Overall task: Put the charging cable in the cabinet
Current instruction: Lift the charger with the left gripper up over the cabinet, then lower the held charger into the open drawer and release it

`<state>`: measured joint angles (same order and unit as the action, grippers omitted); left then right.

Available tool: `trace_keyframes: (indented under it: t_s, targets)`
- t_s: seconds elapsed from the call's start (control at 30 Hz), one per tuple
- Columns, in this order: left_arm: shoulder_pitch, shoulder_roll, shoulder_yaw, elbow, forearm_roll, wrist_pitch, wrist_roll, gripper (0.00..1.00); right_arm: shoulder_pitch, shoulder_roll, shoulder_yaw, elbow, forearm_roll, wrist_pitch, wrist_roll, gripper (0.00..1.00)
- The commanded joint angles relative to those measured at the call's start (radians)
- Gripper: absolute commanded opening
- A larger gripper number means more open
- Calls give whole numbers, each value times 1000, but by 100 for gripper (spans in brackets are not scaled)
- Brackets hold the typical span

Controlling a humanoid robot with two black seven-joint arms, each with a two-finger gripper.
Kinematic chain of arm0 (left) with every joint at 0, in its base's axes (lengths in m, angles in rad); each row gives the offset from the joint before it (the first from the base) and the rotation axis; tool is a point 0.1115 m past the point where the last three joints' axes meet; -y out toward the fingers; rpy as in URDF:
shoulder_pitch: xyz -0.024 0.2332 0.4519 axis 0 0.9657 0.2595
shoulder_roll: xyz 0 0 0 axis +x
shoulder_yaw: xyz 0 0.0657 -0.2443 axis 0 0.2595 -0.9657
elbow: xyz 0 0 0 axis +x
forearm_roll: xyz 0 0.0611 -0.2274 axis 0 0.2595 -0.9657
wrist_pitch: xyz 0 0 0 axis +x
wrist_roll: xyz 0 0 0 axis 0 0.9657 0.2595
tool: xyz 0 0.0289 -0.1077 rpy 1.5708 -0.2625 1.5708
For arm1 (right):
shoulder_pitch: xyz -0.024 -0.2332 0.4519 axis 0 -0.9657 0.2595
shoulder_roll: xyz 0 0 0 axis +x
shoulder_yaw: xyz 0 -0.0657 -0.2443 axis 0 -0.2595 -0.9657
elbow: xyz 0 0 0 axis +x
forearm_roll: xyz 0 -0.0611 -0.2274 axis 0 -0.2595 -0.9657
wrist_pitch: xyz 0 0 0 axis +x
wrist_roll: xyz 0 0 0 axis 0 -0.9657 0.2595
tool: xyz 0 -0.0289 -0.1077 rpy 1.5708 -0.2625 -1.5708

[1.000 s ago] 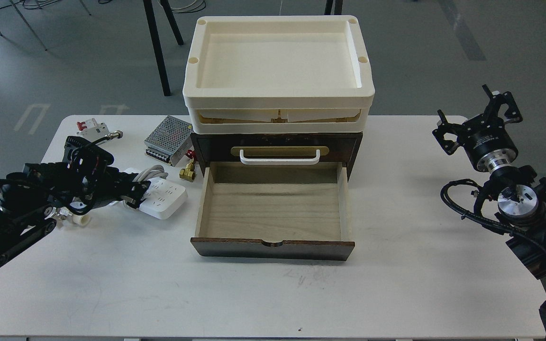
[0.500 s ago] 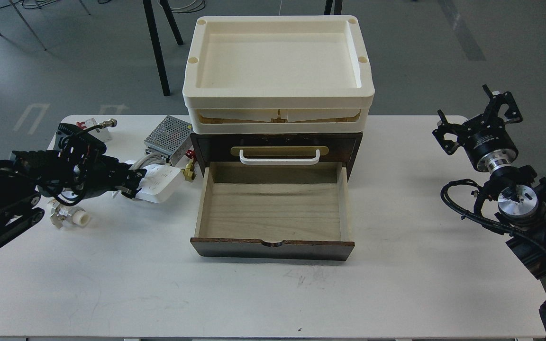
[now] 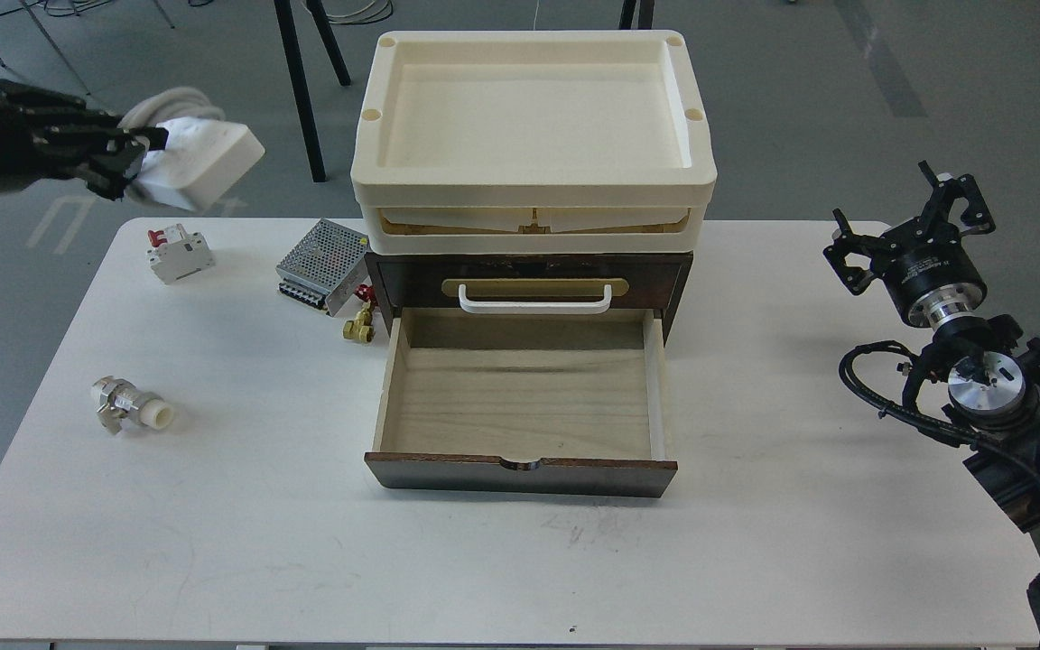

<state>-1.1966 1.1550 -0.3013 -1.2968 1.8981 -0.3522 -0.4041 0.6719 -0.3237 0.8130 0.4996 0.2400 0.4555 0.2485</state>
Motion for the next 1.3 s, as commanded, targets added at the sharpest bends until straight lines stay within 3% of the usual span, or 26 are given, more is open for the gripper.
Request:
trace_keyframes:
  t_s: [0.0, 0.13, 0.37, 0.43, 0.6, 0.73, 0.97, 1.27]
  targets:
    - [-151, 3, 1, -103, -2, -60, 2, 0, 0, 0, 0, -1, -1, 0, 0, 100]
    - [-268, -69, -2, -254, -2, -103, 5, 0, 0, 0, 0, 0, 1, -1, 0, 100]
    - [-331, -346, -16, -348, -4, -110, 7, 0, 0, 0, 0, -1, -1, -3, 0, 100]
    - [-319, -421, -4, -351, -2, -128, 13, 0, 0, 0, 0, 0, -1, -3, 0, 100]
    - [-223, -635, 7, -360, 1, -137, 79, 0, 0, 0, 0, 0, -1, -3, 1, 100]
    - [-88, -747, 10, -387, 1, -137, 79, 0, 0, 0, 0, 0, -1, -3, 0, 100]
    - [86, -761, 44, -328, 58, -137, 83, 0, 0, 0, 0, 0, 1, -3, 1, 100]
    - [189, -695, 44, -188, 105, -137, 85, 0, 0, 0, 0, 0, -1, -1, 0, 100]
